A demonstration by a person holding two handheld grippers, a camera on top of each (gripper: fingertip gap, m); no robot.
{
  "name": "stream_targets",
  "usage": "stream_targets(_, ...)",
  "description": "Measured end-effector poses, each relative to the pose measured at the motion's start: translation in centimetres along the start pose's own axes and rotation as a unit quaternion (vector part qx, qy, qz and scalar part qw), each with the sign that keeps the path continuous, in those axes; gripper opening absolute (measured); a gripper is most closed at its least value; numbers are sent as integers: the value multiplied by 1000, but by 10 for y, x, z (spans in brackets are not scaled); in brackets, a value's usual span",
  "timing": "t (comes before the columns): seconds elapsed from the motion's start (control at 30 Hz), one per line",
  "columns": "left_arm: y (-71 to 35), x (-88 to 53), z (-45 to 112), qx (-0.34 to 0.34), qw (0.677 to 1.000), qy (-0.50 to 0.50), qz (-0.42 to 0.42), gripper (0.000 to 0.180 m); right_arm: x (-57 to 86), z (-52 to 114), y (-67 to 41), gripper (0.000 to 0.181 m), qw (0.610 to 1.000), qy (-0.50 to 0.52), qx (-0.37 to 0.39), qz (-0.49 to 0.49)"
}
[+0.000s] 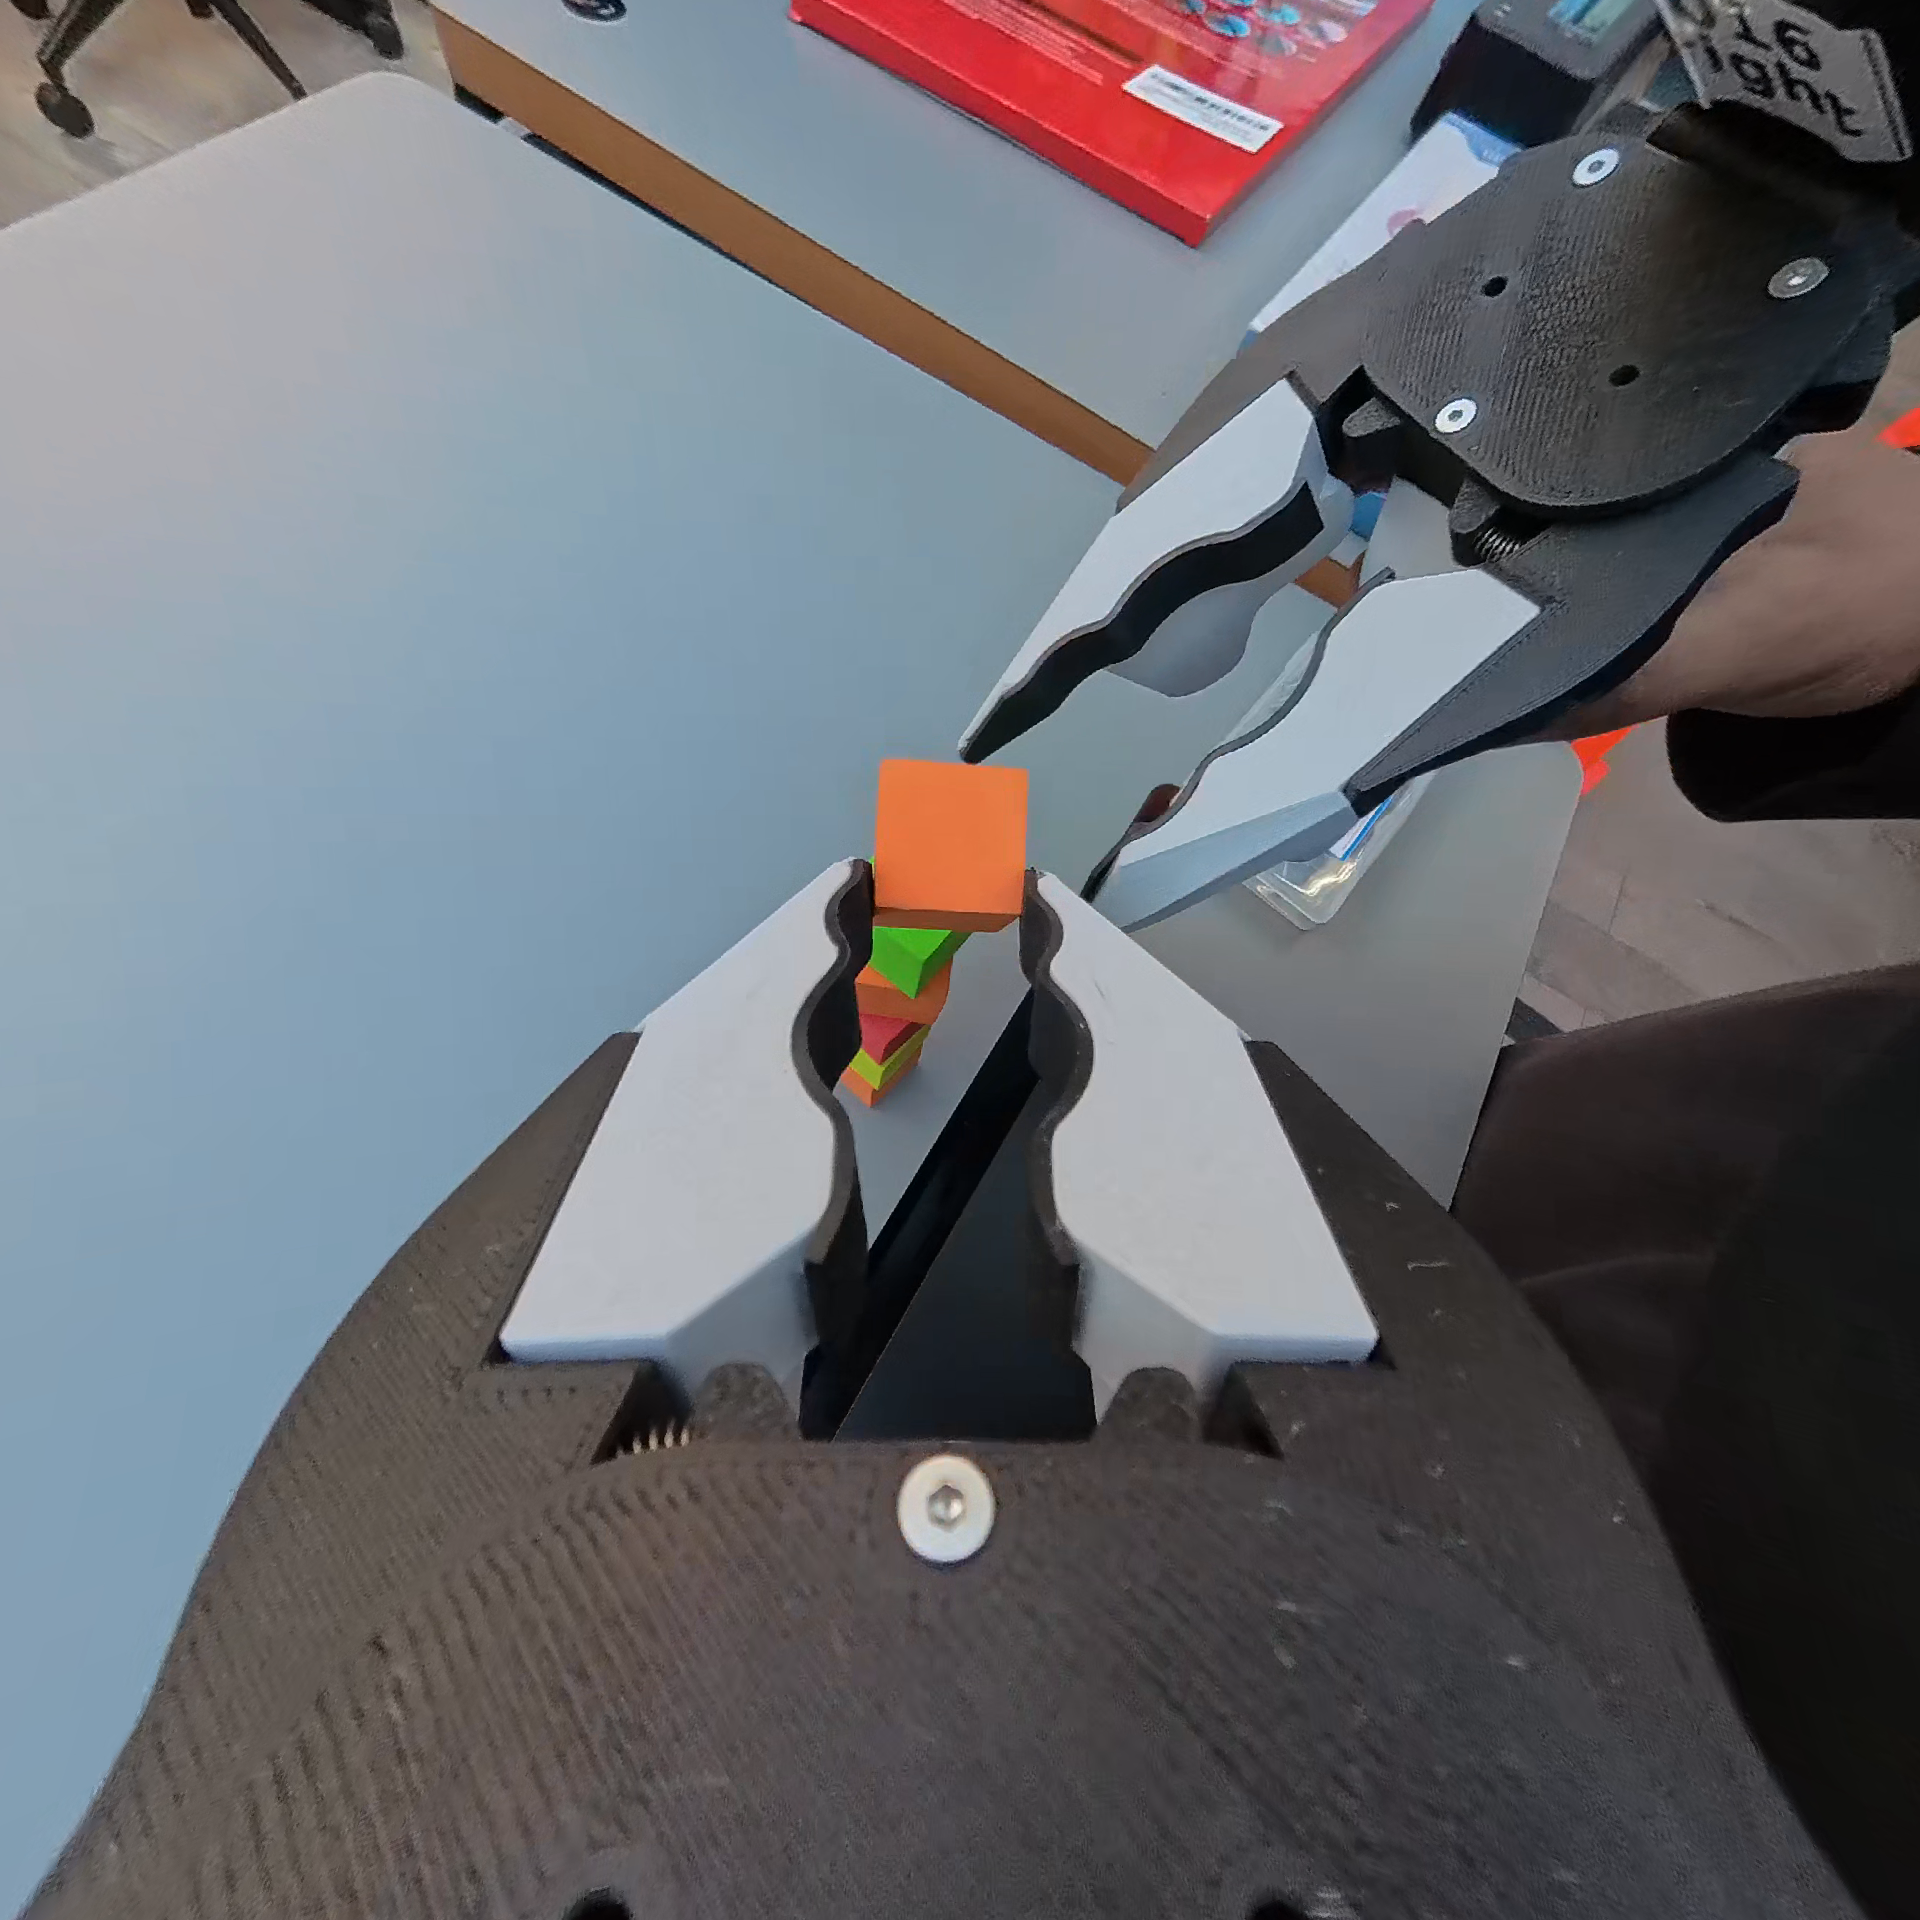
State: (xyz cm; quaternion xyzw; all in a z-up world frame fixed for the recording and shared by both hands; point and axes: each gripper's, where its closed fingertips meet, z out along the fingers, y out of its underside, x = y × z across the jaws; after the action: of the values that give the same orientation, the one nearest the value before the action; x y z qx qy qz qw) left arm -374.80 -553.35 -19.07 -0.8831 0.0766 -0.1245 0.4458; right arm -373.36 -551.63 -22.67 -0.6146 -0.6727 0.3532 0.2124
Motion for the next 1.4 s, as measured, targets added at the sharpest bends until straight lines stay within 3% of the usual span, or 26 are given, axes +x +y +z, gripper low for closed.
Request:
stream_targets(0.27, 10, -4, 18, -37, 999, -10, -9, 26, 1, -22, 12, 52, 999, 26, 16, 32)
stream_targets(0.43, 7, -4, 10, -20, 1000, -13, -10, 41, -6, -21, 24, 52, 999, 23, 5, 38)
stream_targets(0.53, 11, -10, 0, -13, 999, -23, -20, 41, -14, -12, 37, 37, 999, 16, -15, 29)
stream_targets(0.63, 22, -18, -11, -11, 998, -33, -50, 41, -23, 1, 52, 13, 999, 16, -49, -3)
stream_targets(0.73, 34, -23, -21, -9, 995, -39, -86, 40, -33, 12, 59, 0, 996, 5, -75, -52)
stream_targets(0.97, 57, -33, -38, -9, 989, -59, -138, 38, -59, 39, 65, 0, 983, -53, -103, -145)
stream_targets(1.17, 49, -43, -41, -4, 989, -63, -136, 37, -36, 72, 63, 0, 954, -7, -130, -270)
stream_targets(1.23, 46, -44, -40, -3, 989, -64, -131, 36, -15, 75, 38, 0, 965, 45, -96, -240)
stream_targets(1.33, 46, -43, -40, -3, 990, -64, -129, 36, 18, 62, 6, 0, 990, 98, -27, -102)
stream_targets(1.4, 50, -43, -41, -5, 989, -66, -133, 36, 32, 52, 8, 0, 993, 105, -23, -53)
